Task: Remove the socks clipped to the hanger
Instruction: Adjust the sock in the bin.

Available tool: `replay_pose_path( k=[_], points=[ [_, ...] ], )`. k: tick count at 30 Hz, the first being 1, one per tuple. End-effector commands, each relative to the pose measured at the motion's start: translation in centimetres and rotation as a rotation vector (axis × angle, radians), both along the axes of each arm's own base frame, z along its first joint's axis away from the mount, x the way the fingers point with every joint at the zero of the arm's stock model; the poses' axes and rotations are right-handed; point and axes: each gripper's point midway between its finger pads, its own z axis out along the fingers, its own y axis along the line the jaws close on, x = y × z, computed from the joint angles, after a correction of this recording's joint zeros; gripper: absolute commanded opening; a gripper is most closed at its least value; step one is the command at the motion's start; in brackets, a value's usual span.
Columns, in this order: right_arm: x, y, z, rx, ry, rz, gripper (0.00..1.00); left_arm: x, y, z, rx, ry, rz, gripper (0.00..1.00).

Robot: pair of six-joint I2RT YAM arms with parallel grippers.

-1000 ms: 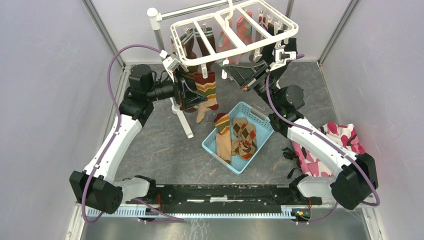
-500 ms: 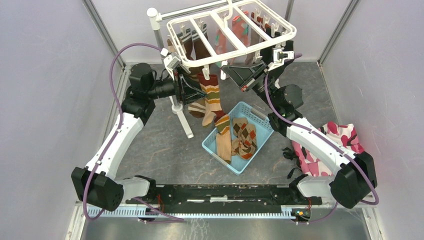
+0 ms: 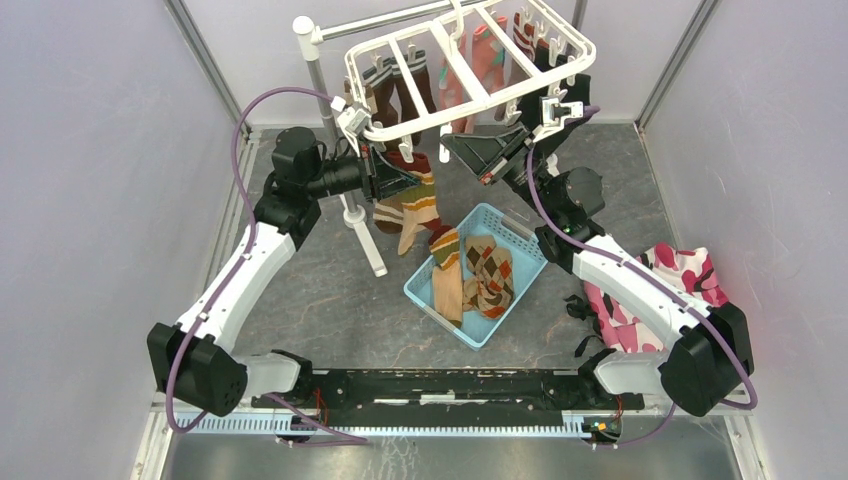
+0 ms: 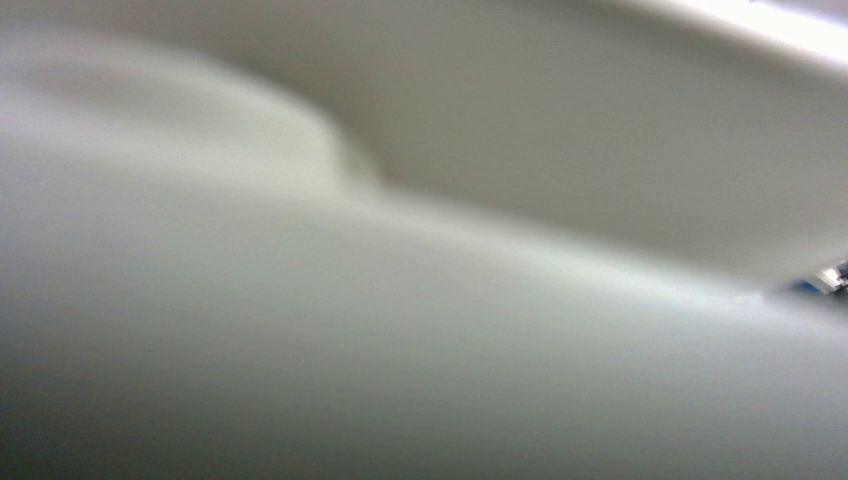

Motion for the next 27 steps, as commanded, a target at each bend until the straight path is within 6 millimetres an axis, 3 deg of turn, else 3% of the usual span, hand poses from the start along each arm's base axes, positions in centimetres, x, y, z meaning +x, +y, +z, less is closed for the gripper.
replay_pose_path(
  k=[1,5,8,10,13,20,23,27],
  points=[
    [-1.9,0.3,1.8,-0.017,-0.074,0.05,0.04,-0.5,0.2,-0.3,0.008,-0.005,0.007,0.13],
    [-1.7,0.4,1.3,-0.041,-0.076,0.04,0.22,-1.5,0.3,0.0,-0.002,0.027,-0.011,0.03],
    [-1.7,0.5,0.4,-0.073,-0.075,0.032,0.44,-1.9,0.3,1.5,-0.029,0.024,-0.019,0.02],
    [-1.7,0.4,-0.8,-0.115,-0.073,0.021,0.59,-2.2,0.2,2.5,-0.046,0.024,-0.025,0.02],
    [-2.0,0.2,-3.4,-0.207,-0.073,-0.006,0.69,-2.5,0.2,4.2,-0.067,0.013,-0.028,0.02],
    [-3.5,-0.4,-14.2,-0.501,-0.001,-0.048,0.81,-3.0,0.4,6.8,-0.101,-0.014,-0.02,0.02],
    [-3.7,-0.9,-20.1,-0.669,0.063,-0.108,0.82,-2.9,0.5,7.6,-0.108,-0.03,-0.013,0.02],
    [-3.4,-0.9,-26.2,-0.882,0.118,-0.192,0.8,-2.9,0.6,7.8,-0.109,-0.029,-0.002,0.02]
  ],
)
